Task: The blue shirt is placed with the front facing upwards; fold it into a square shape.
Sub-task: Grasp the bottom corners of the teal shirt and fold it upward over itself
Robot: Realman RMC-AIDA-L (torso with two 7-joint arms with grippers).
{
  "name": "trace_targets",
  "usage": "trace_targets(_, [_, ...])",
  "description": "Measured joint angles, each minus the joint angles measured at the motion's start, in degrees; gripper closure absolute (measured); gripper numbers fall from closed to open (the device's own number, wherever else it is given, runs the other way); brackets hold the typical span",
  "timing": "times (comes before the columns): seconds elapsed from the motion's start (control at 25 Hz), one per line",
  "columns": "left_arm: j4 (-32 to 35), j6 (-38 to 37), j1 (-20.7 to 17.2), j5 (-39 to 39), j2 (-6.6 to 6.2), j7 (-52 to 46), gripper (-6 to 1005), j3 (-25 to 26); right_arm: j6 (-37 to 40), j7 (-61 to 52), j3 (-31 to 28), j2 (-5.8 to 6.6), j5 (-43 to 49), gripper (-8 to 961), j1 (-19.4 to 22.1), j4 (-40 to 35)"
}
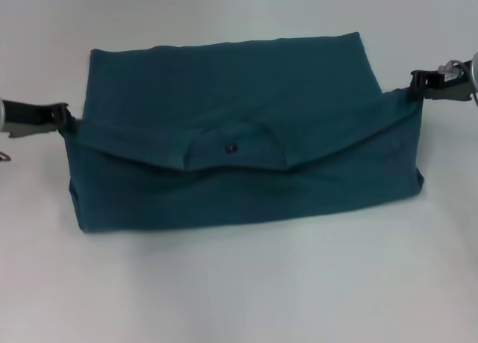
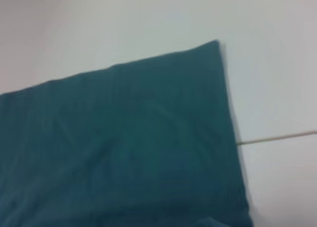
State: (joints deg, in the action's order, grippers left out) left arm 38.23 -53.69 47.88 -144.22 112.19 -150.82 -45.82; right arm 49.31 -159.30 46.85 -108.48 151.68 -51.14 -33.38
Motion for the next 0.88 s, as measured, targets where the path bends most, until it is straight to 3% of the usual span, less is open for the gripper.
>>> trace_targets(0.28, [0.4,1.9,1.0,0.4,-0.13,1.3,971,-0.2,-1.0,0.0,-0.7,-0.11,0.0,825,-0.2,-0.1])
trace_targets(0.52, [-2.2,8.0,1.9,0.1,0.92,3.3,971,-0.7,-4.0,0.0,-0.3,-0.81,0.1,819,-0.5,0.7])
trace_targets(0.88, [-2.9,10.0,2.3,0.0,1.15,3.9,971,-0.8,-5.6,0.2,-0.3,-0.99,0.1,810,-1.2,0.7])
